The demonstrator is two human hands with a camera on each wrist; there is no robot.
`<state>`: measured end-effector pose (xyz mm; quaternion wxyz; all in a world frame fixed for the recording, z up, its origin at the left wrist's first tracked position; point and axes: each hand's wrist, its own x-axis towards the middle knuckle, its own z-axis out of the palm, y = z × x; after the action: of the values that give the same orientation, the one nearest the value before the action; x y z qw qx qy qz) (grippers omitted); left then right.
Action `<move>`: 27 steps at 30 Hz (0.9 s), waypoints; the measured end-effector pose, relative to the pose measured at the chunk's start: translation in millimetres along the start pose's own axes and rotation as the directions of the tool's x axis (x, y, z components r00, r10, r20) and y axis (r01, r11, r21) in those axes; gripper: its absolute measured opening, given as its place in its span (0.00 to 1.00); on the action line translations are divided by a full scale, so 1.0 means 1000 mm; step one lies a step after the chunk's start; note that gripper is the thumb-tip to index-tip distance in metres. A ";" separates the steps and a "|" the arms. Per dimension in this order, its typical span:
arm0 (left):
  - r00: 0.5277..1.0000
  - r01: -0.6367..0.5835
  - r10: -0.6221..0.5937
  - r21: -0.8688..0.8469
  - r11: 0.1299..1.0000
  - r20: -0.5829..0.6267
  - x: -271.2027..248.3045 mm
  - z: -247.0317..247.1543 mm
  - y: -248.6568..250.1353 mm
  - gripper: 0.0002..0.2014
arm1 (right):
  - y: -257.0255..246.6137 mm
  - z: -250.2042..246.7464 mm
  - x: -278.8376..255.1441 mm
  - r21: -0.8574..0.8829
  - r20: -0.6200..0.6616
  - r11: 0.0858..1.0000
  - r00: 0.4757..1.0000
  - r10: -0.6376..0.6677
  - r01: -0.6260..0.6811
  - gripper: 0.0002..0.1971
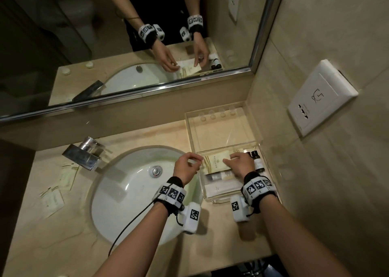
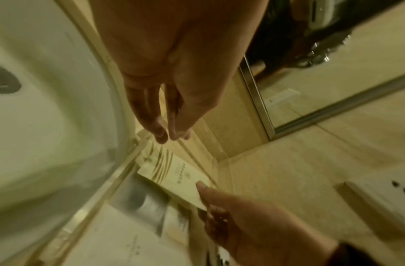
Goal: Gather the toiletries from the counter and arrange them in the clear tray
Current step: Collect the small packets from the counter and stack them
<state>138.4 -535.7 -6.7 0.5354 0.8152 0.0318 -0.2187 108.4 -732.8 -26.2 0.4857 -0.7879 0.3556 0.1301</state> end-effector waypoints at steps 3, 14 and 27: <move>0.991 -0.049 0.021 0.214 0.976 0.130 0.000 0.005 -0.004 0.11 | -0.004 0.012 0.001 -0.053 -0.048 0.999 0.999 -0.015 0.012 0.11; 0.977 -0.102 0.034 0.325 0.940 0.209 -0.005 0.007 -0.008 0.15 | -0.007 0.015 -0.010 -0.260 -0.132 0.964 0.987 -0.096 0.059 0.21; 0.972 0.100 -0.134 -0.180 0.979 -0.192 -0.099 -0.177 -0.047 0.08 | -0.106 0.152 -0.120 0.056 0.288 0.871 0.828 -0.481 0.487 0.07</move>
<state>92.5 -340.5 50.5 0.5826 0.7816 0.1527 -0.1623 116.5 -521.4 36.4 0.5420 -0.8289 0.0672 0.1215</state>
